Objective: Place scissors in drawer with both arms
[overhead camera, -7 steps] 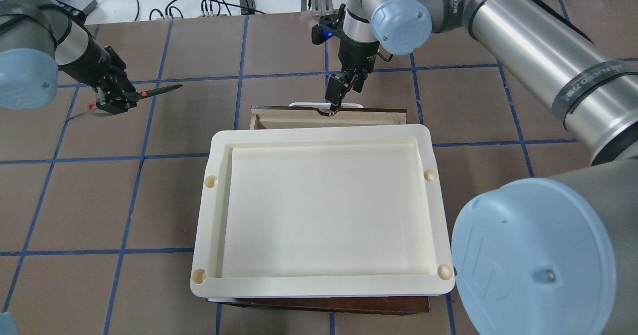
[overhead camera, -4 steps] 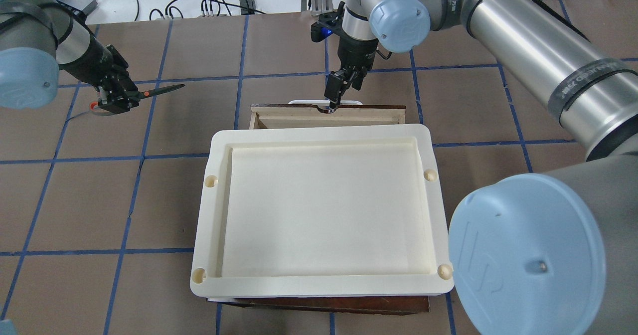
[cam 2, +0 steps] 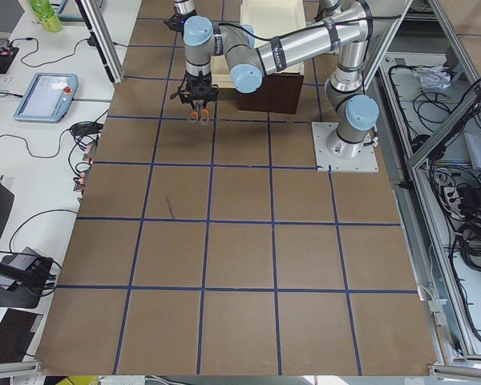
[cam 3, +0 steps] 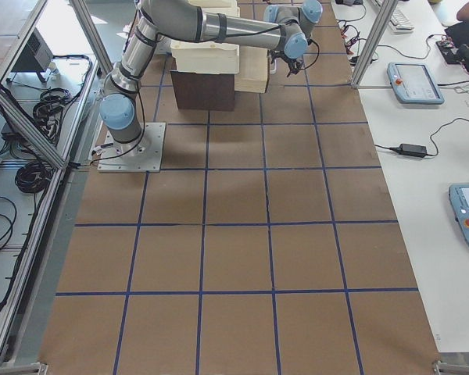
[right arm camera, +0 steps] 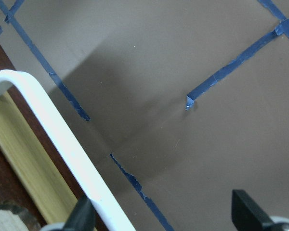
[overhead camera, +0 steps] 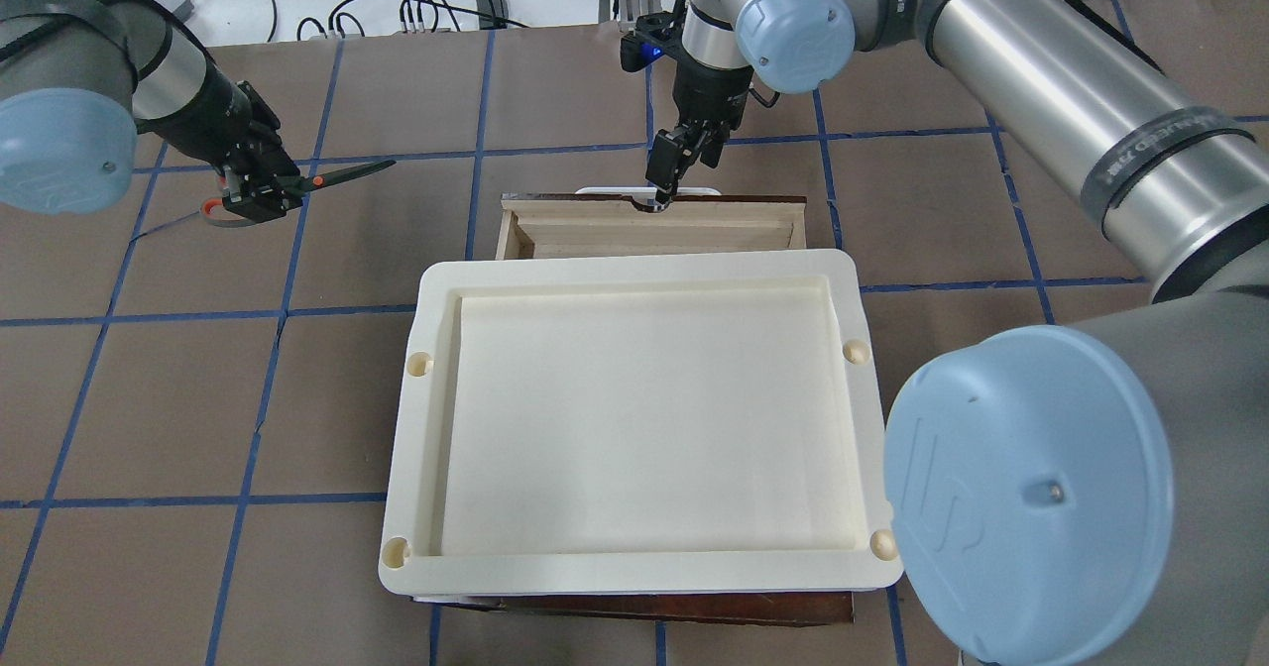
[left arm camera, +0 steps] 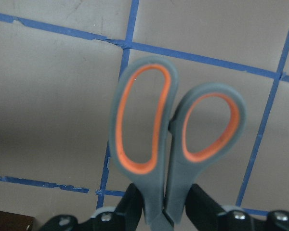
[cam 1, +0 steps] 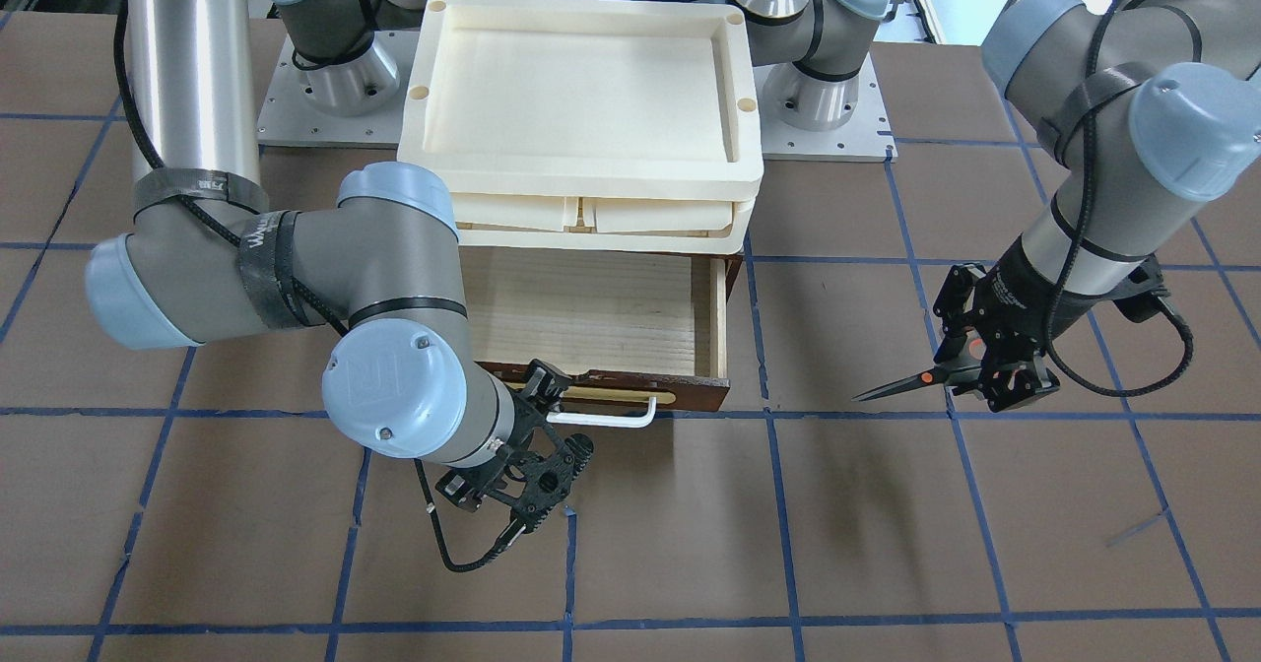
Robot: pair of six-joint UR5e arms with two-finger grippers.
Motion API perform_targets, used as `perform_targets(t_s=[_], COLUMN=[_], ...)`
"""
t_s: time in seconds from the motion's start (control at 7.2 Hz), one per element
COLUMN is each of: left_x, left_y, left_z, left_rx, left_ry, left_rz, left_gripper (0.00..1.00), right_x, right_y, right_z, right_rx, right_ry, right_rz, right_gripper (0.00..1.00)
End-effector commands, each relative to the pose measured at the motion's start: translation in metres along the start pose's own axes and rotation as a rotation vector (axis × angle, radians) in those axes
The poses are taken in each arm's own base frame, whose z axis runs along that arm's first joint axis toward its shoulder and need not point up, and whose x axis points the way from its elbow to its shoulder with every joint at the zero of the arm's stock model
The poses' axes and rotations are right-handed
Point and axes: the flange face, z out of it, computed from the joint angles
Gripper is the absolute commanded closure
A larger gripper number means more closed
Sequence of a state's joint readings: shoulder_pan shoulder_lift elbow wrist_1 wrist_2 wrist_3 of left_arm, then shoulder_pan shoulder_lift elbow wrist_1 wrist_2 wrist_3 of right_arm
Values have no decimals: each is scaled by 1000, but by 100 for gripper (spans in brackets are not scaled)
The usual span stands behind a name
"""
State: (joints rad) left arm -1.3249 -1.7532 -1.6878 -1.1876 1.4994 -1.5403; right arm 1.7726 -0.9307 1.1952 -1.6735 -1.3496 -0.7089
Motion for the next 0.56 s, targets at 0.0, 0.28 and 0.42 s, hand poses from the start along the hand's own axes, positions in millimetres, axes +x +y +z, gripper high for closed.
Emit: perform_targets(t_s=[0.0,0.28,0.42], left_x=[-2,-2,-2], left_y=[6,7,7], left_z=[-1,-2,-1], left_rx=[-1,-2,-2], left_ry=[1,3,1], left_rz=[5,10,8], left_gripper=[72,72,72], right_x=[4,2,-1], right_y=[-1,2,4], right_z=[-3,-7,-14], right_rx=[8,17,21], right_ry=[2,-5,0], right_rz=[4,20,28], right_gripper=[0,0,0])
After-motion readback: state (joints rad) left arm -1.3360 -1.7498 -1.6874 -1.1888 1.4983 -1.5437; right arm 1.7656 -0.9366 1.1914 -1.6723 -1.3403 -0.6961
